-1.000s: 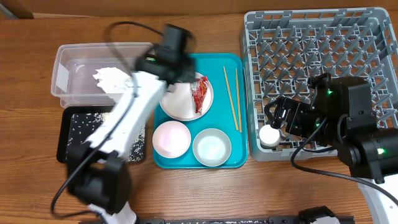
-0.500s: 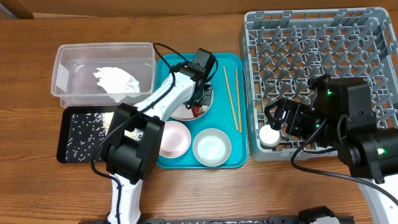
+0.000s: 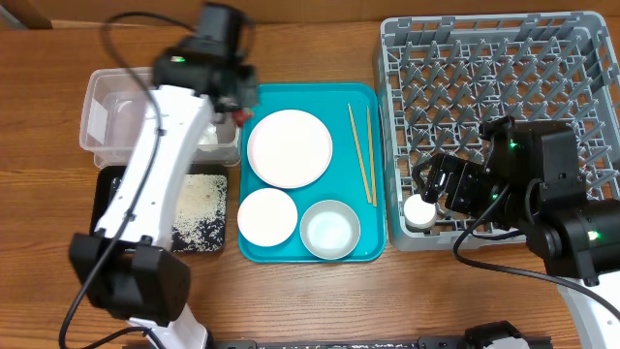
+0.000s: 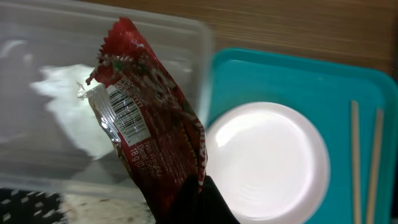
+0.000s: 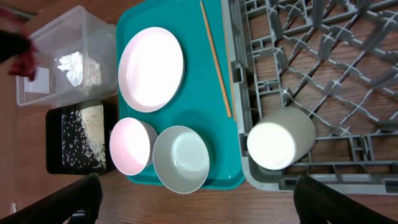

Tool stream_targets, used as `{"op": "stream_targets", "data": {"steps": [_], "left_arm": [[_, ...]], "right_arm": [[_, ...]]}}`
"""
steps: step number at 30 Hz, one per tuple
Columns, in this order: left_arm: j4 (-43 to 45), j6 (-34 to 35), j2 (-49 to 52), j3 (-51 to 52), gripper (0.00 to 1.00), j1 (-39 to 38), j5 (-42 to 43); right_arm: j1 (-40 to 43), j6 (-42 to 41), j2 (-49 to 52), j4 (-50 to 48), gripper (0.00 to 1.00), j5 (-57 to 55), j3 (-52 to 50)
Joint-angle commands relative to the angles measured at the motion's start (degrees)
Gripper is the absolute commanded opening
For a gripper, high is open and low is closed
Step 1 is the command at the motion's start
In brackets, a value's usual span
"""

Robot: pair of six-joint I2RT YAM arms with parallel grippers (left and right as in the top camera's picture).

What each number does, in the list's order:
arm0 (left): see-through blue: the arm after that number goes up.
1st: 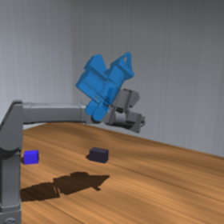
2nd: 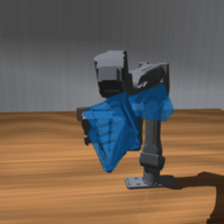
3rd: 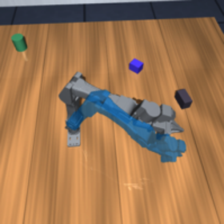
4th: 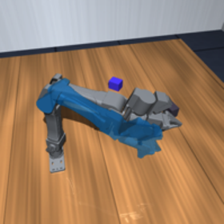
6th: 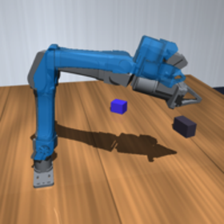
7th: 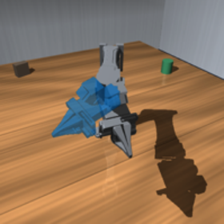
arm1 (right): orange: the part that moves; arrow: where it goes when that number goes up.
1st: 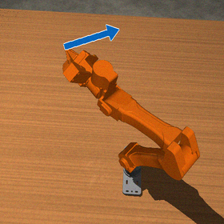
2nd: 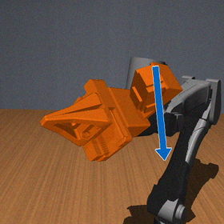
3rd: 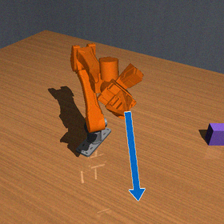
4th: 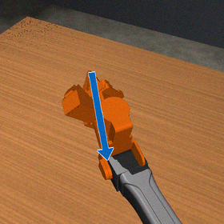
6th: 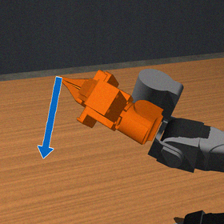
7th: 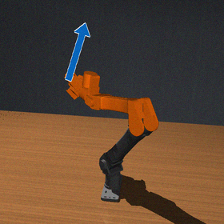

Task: Sort waste into correct bins and load items into the dishwasher
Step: 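Carry the wrapper and tissue into the clear plastic bin and release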

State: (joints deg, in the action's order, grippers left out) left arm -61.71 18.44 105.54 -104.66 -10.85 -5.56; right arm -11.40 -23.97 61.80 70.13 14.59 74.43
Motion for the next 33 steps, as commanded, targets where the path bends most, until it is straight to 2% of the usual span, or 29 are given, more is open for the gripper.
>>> {"op": "stream_targets", "data": {"steps": [1, 2, 4, 9, 16, 23, 27, 30, 33], "left_arm": [[-0.7, 0.2, 3.04, 0.74, 0.24, 4.59, -2.36], [-0.26, 0.04, 3.43, 0.74, 0.51, 5.46, -1.6], [-0.33, -2.45, 3.45, 0.61, 0.61, 6.62, 1.62], [-5.97, -4.17, 0.79, -2.25, 0.55, 5.55, 4.11], [-12.02, -3.58, -7.67, -2.6, 0.47, -3.87, 3.54], [-18.73, 2.91, -15.52, -2.6, 0.47, -11.34, -1.99], [-22.47, 4.26, -20.17, -2.6, 0.47, -12.22, -2.38], [-25.44, 4.98, -24.79, -2.6, 0.46, -12.2, -2.67], [-26.71, 5.88, -28.85, -2.6, 0.49, -12.2, -5.11]], "right_arm": [[-0.17, 0.44, -0.07, -0.11, 1.0, 0.04, -0.24], [-0.17, 0.44, -0.07, -0.13, 1.0, 0.04, -0.24], [-0.17, 0.46, -0.07, -0.11, 1.0, 0.04, -0.24], [-0.17, 1.51, -0.07, -0.2, 1.0, -0.44, -0.24], [-0.17, 1.97, -0.07, -0.17, 1.0, -1.07, -0.24], [-0.17, 1.95, -0.07, -0.11, 1.0, -2.1, -0.24], [-0.17, 2.23, -0.07, -0.55, 0.99, -1.95, -0.24], [-1.84, 8.0, 0.39, -3.91, 0.92, 4.31, -0.24], [-5.11, 7.93, 2.03, -4.0, 0.96, 2.27, -0.24]]}}
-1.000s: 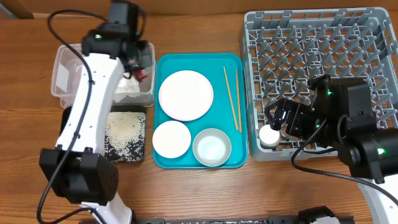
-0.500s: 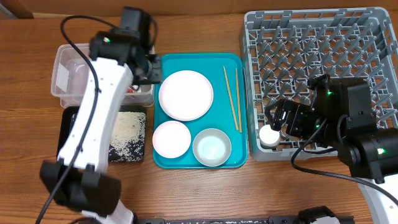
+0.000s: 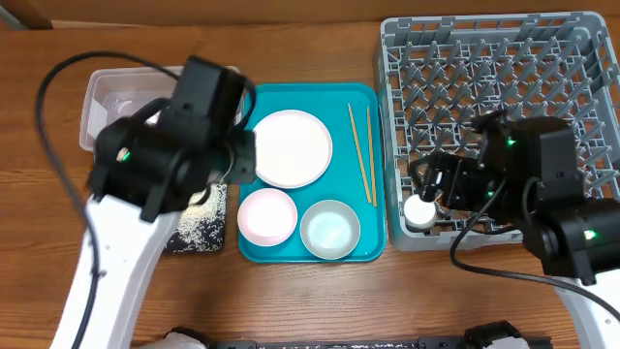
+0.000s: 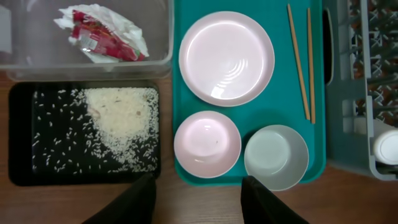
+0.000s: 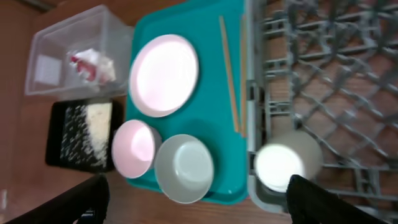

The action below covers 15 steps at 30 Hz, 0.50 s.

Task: Sort waste into correct bins and load items into the dishwasher
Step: 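Carry the wrapper and tissue into the clear plastic bin and release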

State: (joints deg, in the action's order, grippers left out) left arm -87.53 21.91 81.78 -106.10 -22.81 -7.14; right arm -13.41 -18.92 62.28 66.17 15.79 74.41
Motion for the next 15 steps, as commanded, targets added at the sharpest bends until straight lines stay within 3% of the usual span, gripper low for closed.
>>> {"op": "stream_targets", "data": {"steps": [1, 2, 4, 15], "left_arm": [[-1.33, 2.36, -6.12, -1.16, 0.55, -0.24, -4.09], [-1.88, 2.34, -7.26, -1.16, 0.62, -0.24, -4.22], [-3.06, 2.36, -8.83, -1.16, 1.0, -0.24, -4.2], [-3.96, 2.36, -9.75, -1.16, 1.0, -0.24, -0.5]], "right_arm": [[-3.87, 2.86, 2.19, 0.37, 0.98, -0.28, -0.22], [-4.39, 2.84, 2.82, 0.81, 0.98, -1.16, -0.22], [-4.59, 2.84, 3.74, 1.01, 1.0, -1.22, -0.2], [-4.59, 2.67, 6.23, -1.6, 1.0, -1.18, -0.22]]}}
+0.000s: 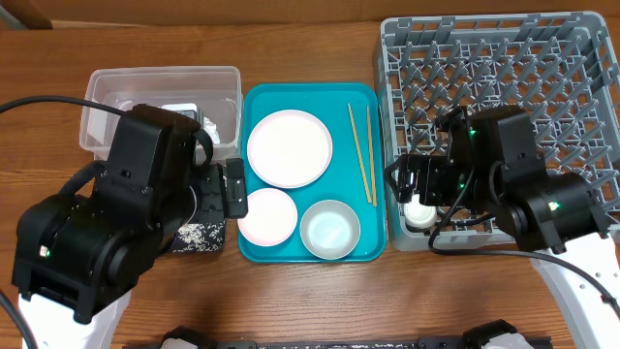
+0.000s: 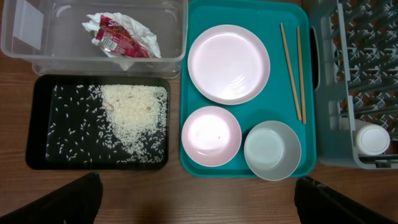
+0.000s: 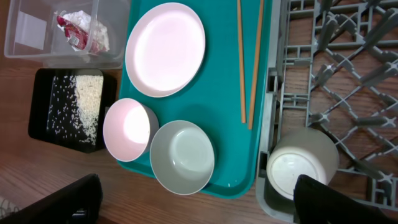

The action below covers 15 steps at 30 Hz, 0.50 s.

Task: Sort waste into correct bins and load items into the dishwasher
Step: 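Carry the wrapper and tissue into the clear plastic bin and release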

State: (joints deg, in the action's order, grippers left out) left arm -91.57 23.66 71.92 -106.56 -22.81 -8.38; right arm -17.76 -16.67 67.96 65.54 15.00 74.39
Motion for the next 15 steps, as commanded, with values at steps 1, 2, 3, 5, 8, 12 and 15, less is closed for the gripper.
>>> {"op": "stream_targets", "data": {"steps": [1, 2, 3, 5, 8, 12, 15], "left_arm": [[0.09, 0.61, 0.24, -0.7, 1.0, -0.24, 0.74], [0.09, 0.61, 0.33, -0.7, 1.0, -0.24, 0.74], [0.09, 0.59, 0.46, -0.7, 1.0, -0.24, 0.74], [0.11, 0.61, 0.7, -0.7, 1.0, -0.28, 0.74], [0.11, 0.61, 0.35, -0.68, 1.0, -0.33, 0.74], [0.11, 0.61, -1.46, -0.63, 1.0, 0.39, 0.74], [-0.09, -0.09, -4.44, 0.09, 1.0, 1.29, -0.04]], "right_arm": [[-0.24, 0.42, 0.66, -0.94, 1.0, -0.42, -0.2], [-0.24, 0.42, 0.76, -0.9, 1.0, -0.39, -0.2], [-0.24, 0.42, 0.81, -0.92, 1.0, -0.39, -0.17], [-0.24, 0.42, 0.85, -0.92, 1.0, -0.39, -0.17], [-0.24, 0.39, 0.85, -0.92, 1.0, -0.39, -0.2], [-0.24, 0.42, 0.85, -0.92, 1.0, -0.39, -0.2], [-0.24, 0.42, 0.85, -0.92, 1.0, -0.39, -0.2]]}}
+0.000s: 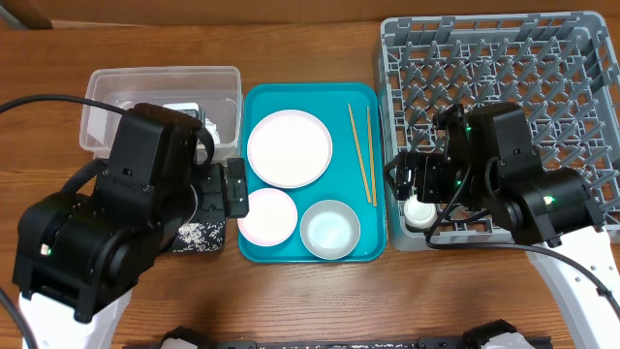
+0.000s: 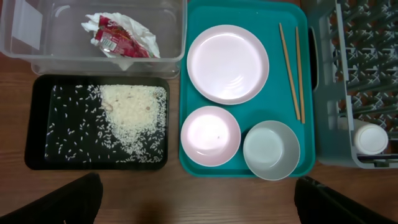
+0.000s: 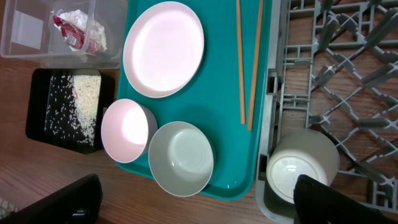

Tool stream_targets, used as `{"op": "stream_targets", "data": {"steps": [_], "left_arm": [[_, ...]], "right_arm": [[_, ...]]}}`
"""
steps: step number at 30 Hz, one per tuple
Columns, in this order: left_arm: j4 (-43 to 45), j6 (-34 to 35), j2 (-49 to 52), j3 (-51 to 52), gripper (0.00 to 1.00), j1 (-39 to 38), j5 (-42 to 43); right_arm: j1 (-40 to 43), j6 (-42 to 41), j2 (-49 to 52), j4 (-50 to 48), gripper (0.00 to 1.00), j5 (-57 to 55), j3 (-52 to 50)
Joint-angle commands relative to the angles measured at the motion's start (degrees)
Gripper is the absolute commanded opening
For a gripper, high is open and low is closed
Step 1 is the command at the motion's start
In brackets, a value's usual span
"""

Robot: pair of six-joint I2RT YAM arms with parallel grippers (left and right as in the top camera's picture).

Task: Sort waste into correct bins and load items into the dishwasher

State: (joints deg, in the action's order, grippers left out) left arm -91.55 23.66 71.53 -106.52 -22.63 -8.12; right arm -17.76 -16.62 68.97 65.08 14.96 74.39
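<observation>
A red wrapper (image 2: 115, 38) lies on crumpled white tissue inside the clear bin (image 2: 37, 62). The teal tray (image 2: 249, 114) carries a pink plate (image 2: 227, 63), a small pink bowl (image 2: 210, 135), a grey-green bowl (image 2: 271, 150) and two chopsticks (image 2: 289, 71). A white cup (image 3: 301, 171) sits in the near left corner of the grey dish rack (image 1: 504, 68). My left gripper (image 2: 199, 205) hangs high above the table's front, open and empty. Likewise open and empty, my right gripper (image 3: 199, 202) hovers over the seam between tray and rack.
A black tray (image 2: 30, 124) with spilled rice lies in front of the clear bin, left of the teal tray. The rack's prongs fill the right side. Bare wooden table runs along the front edge.
The right arm has edged slightly to the left. Everything else, including the left arm and all the items, stands as it did.
First my left gripper held the red wrapper over the clear bin while the right one stood open by the cup in the rack. Then the wrapper lay in the bin and the left gripper was open above the trays. Both now hover high, open.
</observation>
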Motion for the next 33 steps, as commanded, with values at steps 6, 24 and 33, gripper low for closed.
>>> {"op": "stream_targets", "data": {"steps": [6, 24, 33], "left_arm": [[14.62, -1.49, -14.62, 11.76, 1.0, 11.63, -1.07], [73.44, -23.78, -57.66, 80.26, 1.0, 20.15, 24.11], [83.97, -23.43, -68.94, 96.13, 1.0, 20.11, 25.99]], "right_arm": [[-0.24, 0.37, -0.15, -0.46, 1.0, -0.35, -0.17], [-0.24, 0.37, -0.15, -0.46, 1.0, -0.35, -0.2], [-0.24, 0.37, -0.15, -0.46, 1.0, -0.35, -0.2]]}}
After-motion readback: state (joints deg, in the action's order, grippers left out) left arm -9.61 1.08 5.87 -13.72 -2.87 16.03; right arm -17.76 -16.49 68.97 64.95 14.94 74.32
